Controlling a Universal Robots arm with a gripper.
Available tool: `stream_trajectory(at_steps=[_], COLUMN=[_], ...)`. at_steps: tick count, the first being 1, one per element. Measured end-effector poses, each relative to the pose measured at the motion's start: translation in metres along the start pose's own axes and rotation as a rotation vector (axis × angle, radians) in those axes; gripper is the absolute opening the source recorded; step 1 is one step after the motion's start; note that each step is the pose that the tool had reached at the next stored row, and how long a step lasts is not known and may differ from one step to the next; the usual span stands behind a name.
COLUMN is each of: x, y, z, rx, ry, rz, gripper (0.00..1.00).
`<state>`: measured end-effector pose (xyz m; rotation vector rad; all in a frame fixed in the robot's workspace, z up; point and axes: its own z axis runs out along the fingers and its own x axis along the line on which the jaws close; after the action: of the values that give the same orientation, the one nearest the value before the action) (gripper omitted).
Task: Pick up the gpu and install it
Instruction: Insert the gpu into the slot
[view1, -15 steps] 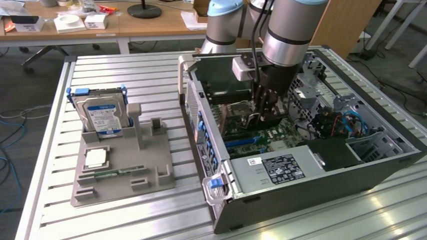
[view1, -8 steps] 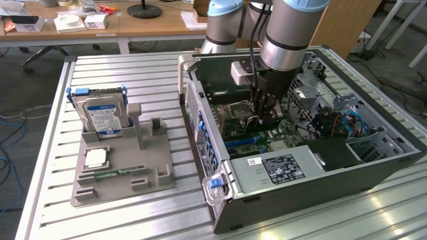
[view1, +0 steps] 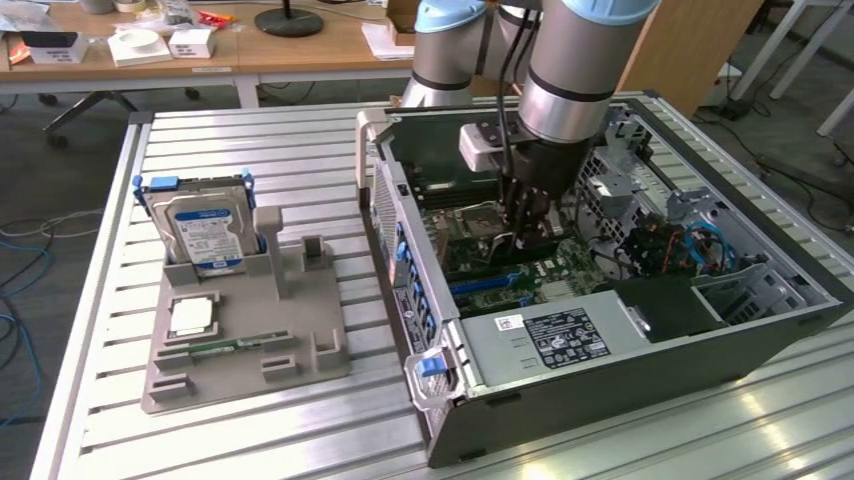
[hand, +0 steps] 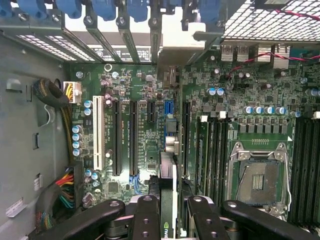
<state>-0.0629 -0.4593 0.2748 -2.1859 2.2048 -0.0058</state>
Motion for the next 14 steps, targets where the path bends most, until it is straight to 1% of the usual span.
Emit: stream_trajectory(at_steps=[7, 14], x=[0.0002, 0.0002], y=[0.0005, 0.0042], z=[0.0067, 0.0078], rx=[0.0001, 0.0001], ry=[-0.0002, -0.0001], rz=[0.000, 0.000], gripper=[0.26, 0.26])
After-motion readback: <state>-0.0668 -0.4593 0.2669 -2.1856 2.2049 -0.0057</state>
